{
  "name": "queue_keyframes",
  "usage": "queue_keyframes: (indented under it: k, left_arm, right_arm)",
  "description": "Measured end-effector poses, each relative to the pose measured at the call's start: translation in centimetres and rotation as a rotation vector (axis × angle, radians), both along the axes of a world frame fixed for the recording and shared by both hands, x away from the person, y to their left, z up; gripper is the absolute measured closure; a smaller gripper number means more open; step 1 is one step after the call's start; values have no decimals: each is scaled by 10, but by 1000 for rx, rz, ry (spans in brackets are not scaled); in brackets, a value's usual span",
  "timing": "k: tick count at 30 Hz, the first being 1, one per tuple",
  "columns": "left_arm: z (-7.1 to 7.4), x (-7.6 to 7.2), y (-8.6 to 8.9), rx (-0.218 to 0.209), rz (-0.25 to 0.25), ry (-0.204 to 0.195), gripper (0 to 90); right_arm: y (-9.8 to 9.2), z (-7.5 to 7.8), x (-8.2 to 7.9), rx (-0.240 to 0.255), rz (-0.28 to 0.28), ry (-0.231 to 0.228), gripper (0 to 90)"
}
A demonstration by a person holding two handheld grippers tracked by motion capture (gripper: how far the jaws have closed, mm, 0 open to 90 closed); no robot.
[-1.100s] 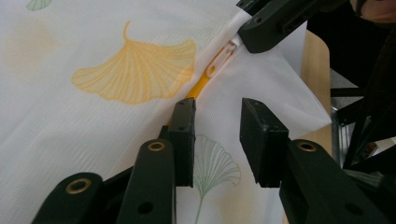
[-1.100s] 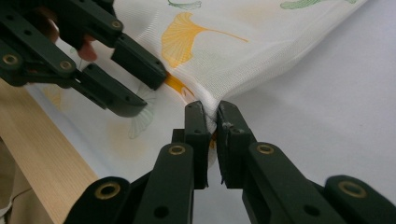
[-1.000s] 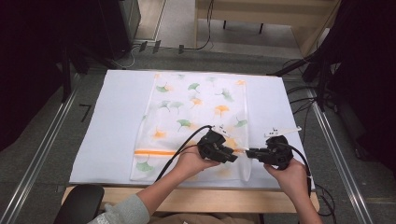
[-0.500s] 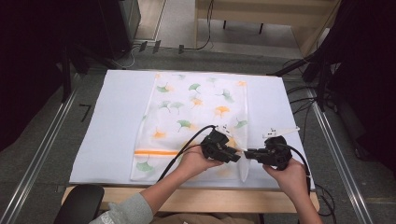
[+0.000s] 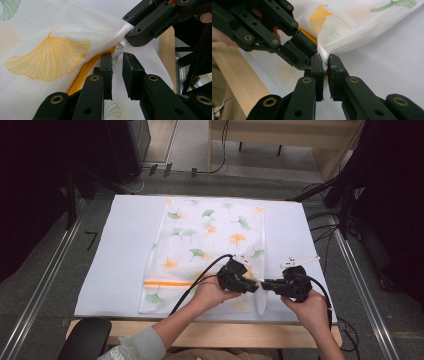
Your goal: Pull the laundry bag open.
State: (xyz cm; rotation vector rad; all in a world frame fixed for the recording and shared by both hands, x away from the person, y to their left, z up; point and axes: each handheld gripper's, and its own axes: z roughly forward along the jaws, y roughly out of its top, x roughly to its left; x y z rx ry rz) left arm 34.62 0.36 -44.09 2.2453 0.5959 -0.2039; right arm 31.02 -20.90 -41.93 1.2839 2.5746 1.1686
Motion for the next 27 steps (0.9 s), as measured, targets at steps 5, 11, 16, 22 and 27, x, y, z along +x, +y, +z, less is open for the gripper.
queue_keyframes:
  k: [5,11,16,22,27]
  left_arm:
    - [1,0,0,8,4,8,832]
    - [0,1,-1,12,12,16,838]
    - [-1,0,-3,12,6,8,895]
    - [-1,2,-3,18,-5,32,900]
    - [-1,4,-2,19,-4,55,900]
  right_arm:
    - [2,0,0,-7,0,0,855]
    - [3,1,-1,-5,8,-2,855]
    - [5,2,-1,-1,14,-6,855]
    - [6,1,-1,-12,20,-5,855]
    - [6,1,-2,-16,20,-5,855]
